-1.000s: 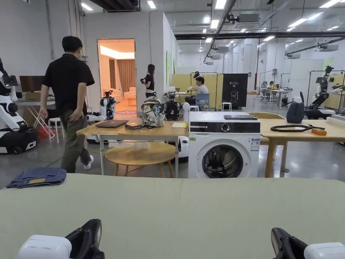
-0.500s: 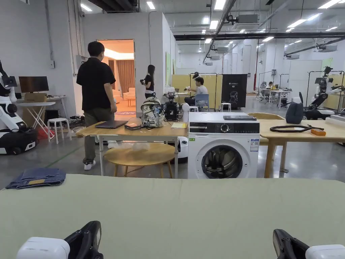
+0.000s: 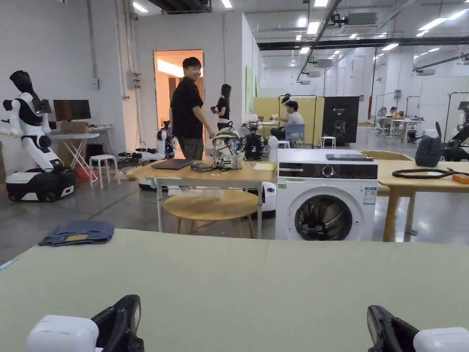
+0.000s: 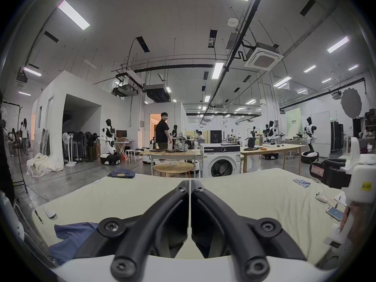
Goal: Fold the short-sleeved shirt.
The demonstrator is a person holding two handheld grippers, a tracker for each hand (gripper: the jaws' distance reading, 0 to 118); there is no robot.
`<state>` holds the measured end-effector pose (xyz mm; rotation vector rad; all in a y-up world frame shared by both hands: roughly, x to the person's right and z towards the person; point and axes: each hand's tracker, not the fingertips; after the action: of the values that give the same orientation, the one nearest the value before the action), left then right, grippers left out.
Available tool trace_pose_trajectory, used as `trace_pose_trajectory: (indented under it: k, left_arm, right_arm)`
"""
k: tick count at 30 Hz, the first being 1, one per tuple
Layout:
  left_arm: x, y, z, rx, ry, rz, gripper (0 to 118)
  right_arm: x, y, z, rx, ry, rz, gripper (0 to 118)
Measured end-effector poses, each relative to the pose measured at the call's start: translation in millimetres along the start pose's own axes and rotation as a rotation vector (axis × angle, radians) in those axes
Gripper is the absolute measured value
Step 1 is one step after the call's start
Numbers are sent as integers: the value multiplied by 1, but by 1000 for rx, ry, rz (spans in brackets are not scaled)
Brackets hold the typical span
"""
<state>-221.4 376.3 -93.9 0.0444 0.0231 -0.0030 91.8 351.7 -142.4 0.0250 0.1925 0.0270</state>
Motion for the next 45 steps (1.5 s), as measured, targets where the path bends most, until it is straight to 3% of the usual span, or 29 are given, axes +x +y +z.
trace_pose_trajectory:
  k: [3, 10, 18, 21, 22, 23, 25, 28, 34, 37, 39, 41, 42, 43, 45]
  left_arm:
    - [-13, 0, 10, -3, 39, 7, 0]
    - [-52, 0, 37, -47, 153, -37, 0]
    - [-110, -8, 42, -233, 189, -135, 0]
    - [-137, -22, 23, -366, 140, -146, 44]
    - [-147, -31, 14, -418, 138, -132, 72]
    - [-156, -41, 5, -474, 134, -123, 78]
    - [-173, -61, -13, -546, 111, -129, 78]
    - [-212, -110, -53, -684, 73, -30, 78]
    - [-271, -208, -123, -943, 131, 138, 73]
    - [-284, -251, -134, -1065, 91, 197, 42]
    - [-281, -245, -124, -946, 100, 165, 40]
    - [-278, -243, -122, -976, 127, 180, 29]
    - [-278, -243, -123, -980, 126, 170, 7]
    - [-276, -246, -122, -1001, 141, 143, 0]
    - [-277, -243, -130, -992, 147, 175, 0]
  right_arm:
    - [-17, 0, -8, 10, 45, 11, 0]
    - [-52, -9, -24, -5, 210, -55, 0]
    - [-63, -29, -30, -67, 273, -27, 0]
    - [-56, -37, -38, -112, 282, -79, 0]
    - [-53, -41, -40, -131, 282, -99, 0]
    - [-50, -44, -42, -147, 280, -114, 0]
    - [-44, -51, -43, -169, 273, -123, 0]
    - [-34, -60, -45, -211, 243, -130, 0]
    - [-9, -77, -45, -283, 173, -166, 0]
    - [2, -84, -46, -322, 125, -191, 0]
    - [9, -90, -48, -345, 105, -230, 0]
    - [14, -94, -46, -350, 105, -252, 0]
    - [15, -96, -45, -350, 104, -256, 0]
    - [18, -99, -44, -354, 102, -258, 0]
    - [21, -100, -41, -361, 105, -255, 0]
